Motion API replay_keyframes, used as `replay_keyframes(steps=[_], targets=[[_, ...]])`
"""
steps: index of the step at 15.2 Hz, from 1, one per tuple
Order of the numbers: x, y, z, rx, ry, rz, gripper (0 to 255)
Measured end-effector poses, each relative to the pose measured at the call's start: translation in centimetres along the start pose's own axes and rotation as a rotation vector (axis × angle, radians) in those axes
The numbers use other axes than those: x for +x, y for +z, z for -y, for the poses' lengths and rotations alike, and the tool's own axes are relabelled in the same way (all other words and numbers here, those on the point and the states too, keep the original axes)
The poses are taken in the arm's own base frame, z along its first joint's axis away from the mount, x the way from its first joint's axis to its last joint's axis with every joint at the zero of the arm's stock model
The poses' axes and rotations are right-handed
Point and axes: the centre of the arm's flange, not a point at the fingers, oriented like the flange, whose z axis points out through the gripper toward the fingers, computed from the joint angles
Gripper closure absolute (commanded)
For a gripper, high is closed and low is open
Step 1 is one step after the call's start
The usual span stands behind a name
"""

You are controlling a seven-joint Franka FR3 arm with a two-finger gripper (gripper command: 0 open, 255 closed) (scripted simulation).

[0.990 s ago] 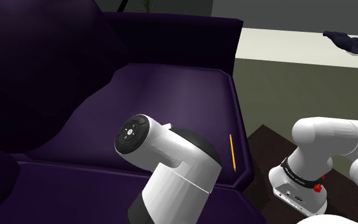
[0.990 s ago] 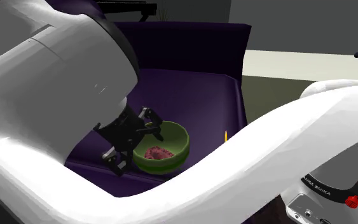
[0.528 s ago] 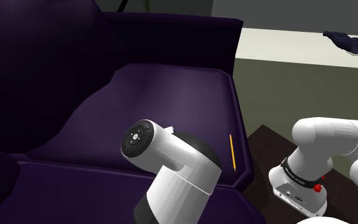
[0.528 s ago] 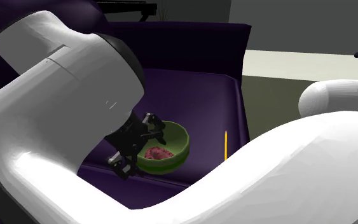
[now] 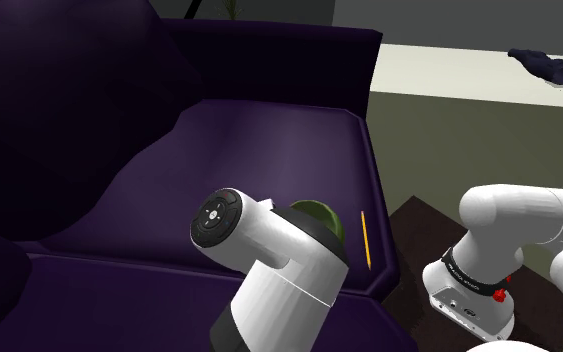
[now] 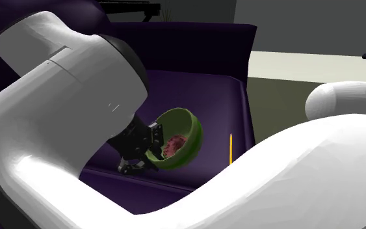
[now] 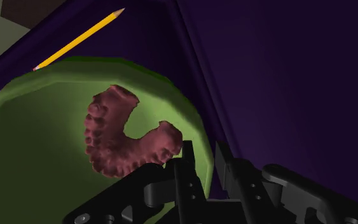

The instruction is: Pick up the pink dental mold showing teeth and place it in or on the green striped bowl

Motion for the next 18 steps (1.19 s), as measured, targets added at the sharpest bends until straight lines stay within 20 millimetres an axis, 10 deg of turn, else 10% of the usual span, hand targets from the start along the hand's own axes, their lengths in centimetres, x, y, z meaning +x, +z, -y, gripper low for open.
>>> replay_keyframes(steps=[18], targets=[[-0.9,-5.6,-2.4,0.000,0.000,0.000,255]])
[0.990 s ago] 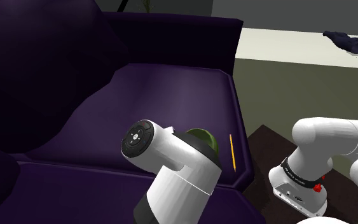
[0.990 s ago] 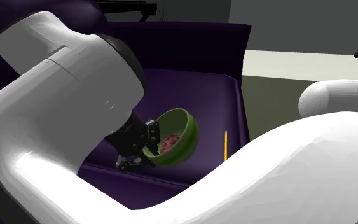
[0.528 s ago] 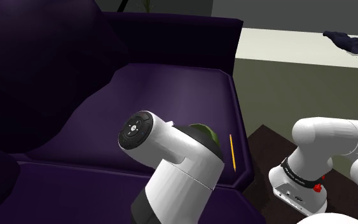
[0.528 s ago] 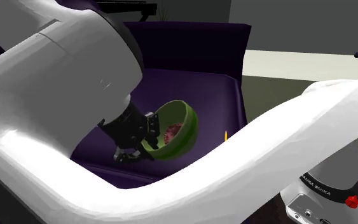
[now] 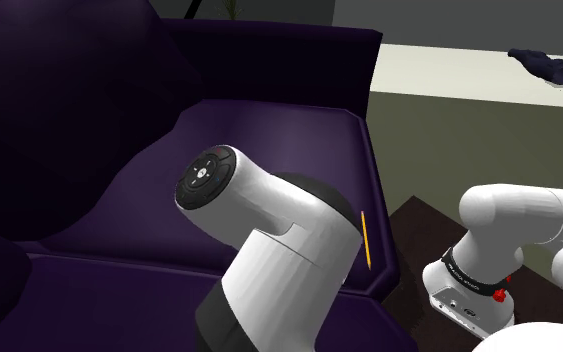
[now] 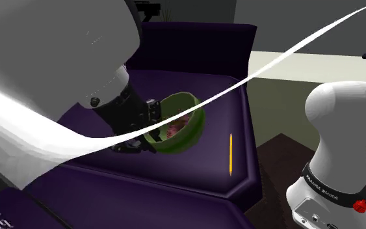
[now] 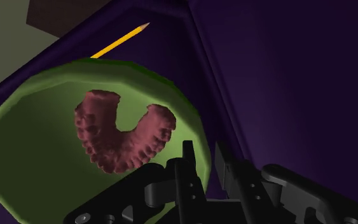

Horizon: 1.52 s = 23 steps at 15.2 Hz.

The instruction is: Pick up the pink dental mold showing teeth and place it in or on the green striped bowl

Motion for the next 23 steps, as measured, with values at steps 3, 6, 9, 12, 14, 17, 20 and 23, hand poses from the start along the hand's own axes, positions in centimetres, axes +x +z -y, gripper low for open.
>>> replay_keyframes(steps=[3,6,9,12,14,17,20,23], targets=[[-0.3,-1.6,-0.6,0.000,0.000,0.000,255],[-0.4,-2.9,-1.3,0.000,0.000,0.000,255],[-0.6,-4.4,-1.9,0.000,0.000,0.000,255],[-0.9,-5.8,-2.6,0.000,0.000,0.000,255],[-1.1,-6.8,-3.0,0.000,0.000,0.000,255],[-0.9,-8.6,-4.8,0.000,-0.001,0.000,255],[-0.6,-9.7,-6.4,0.000,0.000,0.000,255],[-0.4,-8.6,-6.2,0.000,0.000,0.000,255]])
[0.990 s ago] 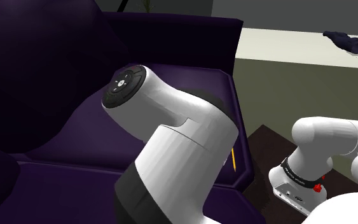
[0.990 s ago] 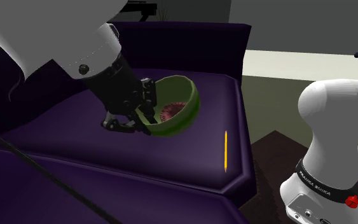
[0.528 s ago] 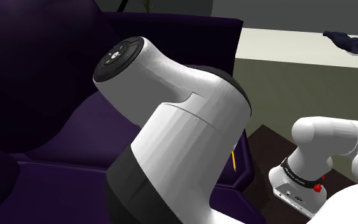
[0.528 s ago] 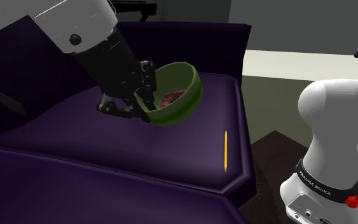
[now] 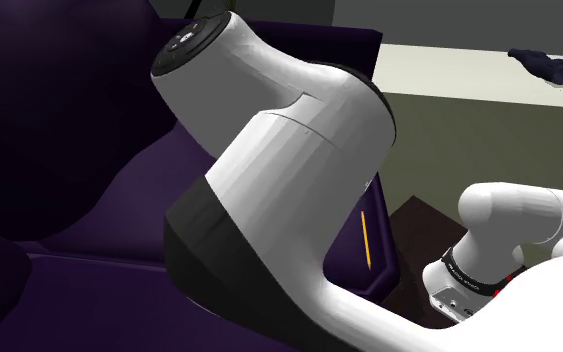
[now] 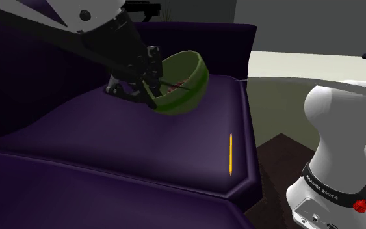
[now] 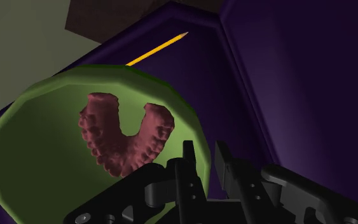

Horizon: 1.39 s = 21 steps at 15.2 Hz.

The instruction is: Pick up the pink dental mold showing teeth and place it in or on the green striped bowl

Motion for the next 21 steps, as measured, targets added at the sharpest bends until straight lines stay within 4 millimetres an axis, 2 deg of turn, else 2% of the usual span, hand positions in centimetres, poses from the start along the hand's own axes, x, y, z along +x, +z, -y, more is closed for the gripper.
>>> replay_keyframes(steps=[15,21], targets=[[1.1,7.3,3.3,0.000,0.000,0.000,255],[1.2,7.9,3.5,0.000,0.000,0.000,255]])
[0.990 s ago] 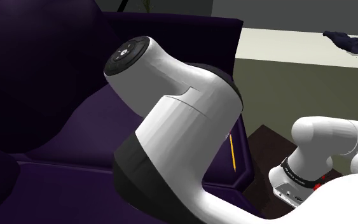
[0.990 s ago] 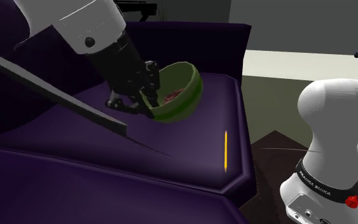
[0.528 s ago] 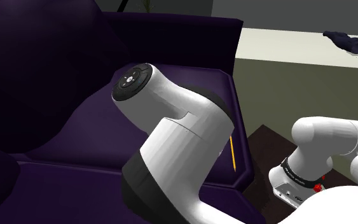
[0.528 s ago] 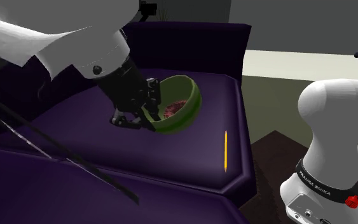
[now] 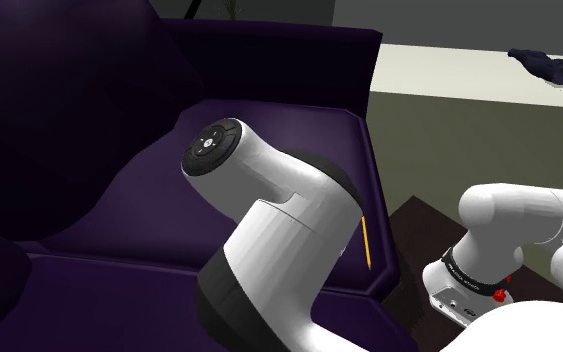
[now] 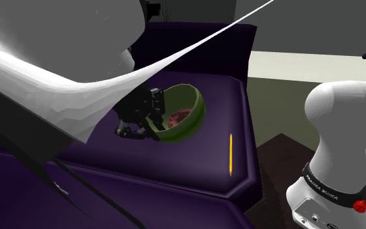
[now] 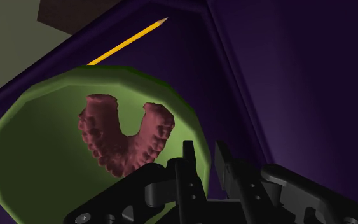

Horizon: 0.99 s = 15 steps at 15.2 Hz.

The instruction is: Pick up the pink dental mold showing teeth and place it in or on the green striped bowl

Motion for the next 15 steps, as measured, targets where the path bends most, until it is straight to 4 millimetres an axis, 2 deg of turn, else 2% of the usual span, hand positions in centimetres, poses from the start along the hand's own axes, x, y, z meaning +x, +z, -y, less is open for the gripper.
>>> replay_keyframes(steps=[1,2,8,12,15], targets=[[0.0,0.0,0.0,0.000,0.000,0.000,255],[0.0,0.0,0.0,0.000,0.000,0.000,0],[0.0,0.0,0.0,0.000,0.000,-0.001,0],[0.2,-3.7,-0.1,0.001,0.000,-0.001,0],[0.0,-4.9,0.0,0.000,0.000,-0.001,0]])
